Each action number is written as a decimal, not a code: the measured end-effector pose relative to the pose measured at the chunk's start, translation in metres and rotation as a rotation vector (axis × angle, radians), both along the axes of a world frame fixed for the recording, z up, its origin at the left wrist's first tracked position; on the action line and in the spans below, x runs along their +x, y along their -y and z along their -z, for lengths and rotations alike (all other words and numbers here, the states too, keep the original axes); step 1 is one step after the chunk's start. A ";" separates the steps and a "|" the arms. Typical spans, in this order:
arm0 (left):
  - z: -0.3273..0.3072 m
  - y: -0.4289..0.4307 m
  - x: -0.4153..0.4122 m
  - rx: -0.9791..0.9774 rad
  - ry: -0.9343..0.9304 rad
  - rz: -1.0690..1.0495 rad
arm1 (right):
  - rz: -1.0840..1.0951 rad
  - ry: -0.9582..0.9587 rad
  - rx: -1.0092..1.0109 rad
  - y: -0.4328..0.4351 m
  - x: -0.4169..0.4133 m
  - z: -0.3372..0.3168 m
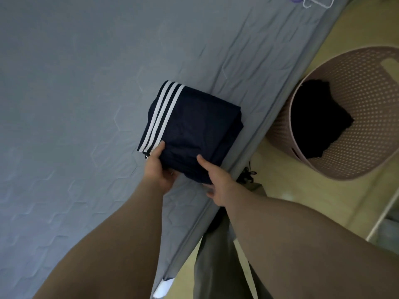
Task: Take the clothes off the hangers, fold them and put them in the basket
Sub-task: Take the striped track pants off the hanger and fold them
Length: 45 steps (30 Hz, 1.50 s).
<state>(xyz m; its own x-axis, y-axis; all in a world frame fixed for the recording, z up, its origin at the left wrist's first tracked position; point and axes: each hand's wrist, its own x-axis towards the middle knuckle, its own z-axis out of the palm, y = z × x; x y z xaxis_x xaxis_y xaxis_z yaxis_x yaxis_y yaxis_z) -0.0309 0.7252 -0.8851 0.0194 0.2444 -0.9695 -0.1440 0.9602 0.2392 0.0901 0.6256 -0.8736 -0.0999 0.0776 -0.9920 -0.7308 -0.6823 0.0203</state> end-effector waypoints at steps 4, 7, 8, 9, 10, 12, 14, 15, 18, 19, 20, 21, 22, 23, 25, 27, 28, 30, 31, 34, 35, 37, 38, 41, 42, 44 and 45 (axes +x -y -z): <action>-0.019 -0.010 -0.013 0.071 -0.028 0.052 | 0.289 -0.069 0.086 -0.004 -0.023 -0.013; -0.032 -0.023 -0.018 0.089 -0.069 0.097 | 0.328 -0.033 0.106 -0.013 -0.017 -0.034; -0.036 -0.028 -0.017 0.090 -0.073 0.112 | 0.316 -0.019 0.105 -0.016 -0.013 -0.039; -0.039 -0.033 -0.015 0.090 -0.058 0.126 | 0.306 -0.008 0.107 -0.019 -0.008 -0.045; -0.046 -0.038 -0.008 0.091 -0.042 0.150 | 0.296 0.017 0.112 -0.021 0.000 -0.051; -0.059 -0.047 0.008 0.086 -0.029 0.187 | 0.277 0.066 0.113 -0.028 0.015 -0.061; -0.075 -0.054 0.024 0.088 -0.051 0.243 | 0.266 0.099 0.118 -0.034 0.034 -0.079; -0.088 -0.058 0.040 0.110 -0.065 0.281 | 0.270 0.118 0.136 -0.035 0.049 -0.094; -0.120 -0.066 0.080 0.175 -0.072 0.358 | 0.297 0.175 0.136 -0.034 0.089 -0.130; -0.134 -0.062 0.097 0.184 -0.067 0.391 | 0.325 0.189 0.122 -0.028 0.100 -0.142; -0.153 -0.060 0.126 0.193 -0.060 0.439 | 0.368 0.211 0.119 -0.019 0.122 -0.161; -0.161 -0.054 0.139 0.193 -0.055 0.453 | 0.411 0.213 0.101 -0.011 0.130 -0.169; -0.170 -0.048 0.157 0.207 -0.052 0.488 | 0.443 0.222 0.091 -0.002 0.144 -0.181; -0.184 -0.041 0.186 0.217 -0.048 0.544 | 0.482 0.234 0.088 0.010 0.166 -0.194; -0.197 -0.024 0.228 0.225 -0.082 0.630 | 0.555 0.267 0.061 0.035 0.195 -0.210; -0.207 -0.005 0.268 0.234 -0.115 0.734 | 0.620 0.287 0.022 0.057 0.222 -0.221; -0.209 0.008 0.291 0.241 -0.131 0.785 | 0.650 0.291 0.010 0.071 0.240 -0.222; -0.203 0.031 0.329 0.246 -0.181 0.857 | 0.686 0.297 -0.029 0.094 0.268 -0.217; -0.197 0.041 0.345 0.232 -0.205 0.892 | 0.698 0.297 -0.053 0.104 0.281 -0.213; -0.169 0.068 0.381 0.179 -0.262 0.980 | 0.677 0.293 -0.127 0.130 0.313 -0.193; -0.153 0.076 0.394 0.142 -0.278 1.023 | 0.678 0.293 -0.159 0.140 0.325 -0.181; -0.131 0.088 0.404 0.096 -0.295 1.074 | 0.670 0.299 -0.221 0.153 0.338 -0.161; -0.119 0.093 0.409 0.083 -0.304 1.101 | 0.676 0.291 -0.251 0.159 0.345 -0.151; -0.090 0.104 0.424 0.031 -0.325 1.150 | 0.662 0.273 -0.277 0.170 0.361 -0.124; -0.074 0.105 0.434 0.017 -0.327 1.167 | 0.679 0.252 -0.279 0.170 0.370 -0.104; -0.067 0.102 0.441 0.034 -0.312 1.139 | 0.693 0.247 -0.266 0.170 0.378 -0.096; -0.053 0.100 0.449 0.062 -0.309 1.117 | 0.715 0.247 -0.268 0.169 0.385 -0.082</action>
<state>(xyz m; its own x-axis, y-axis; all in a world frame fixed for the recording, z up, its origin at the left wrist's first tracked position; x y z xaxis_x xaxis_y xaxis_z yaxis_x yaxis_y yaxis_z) 0.4180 0.6250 -0.8320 0.0194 0.2878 -0.9575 0.8491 0.5009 0.1678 0.4752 0.4567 -0.7917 0.1085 -0.2041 -0.9729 -0.9939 -0.0418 -0.1021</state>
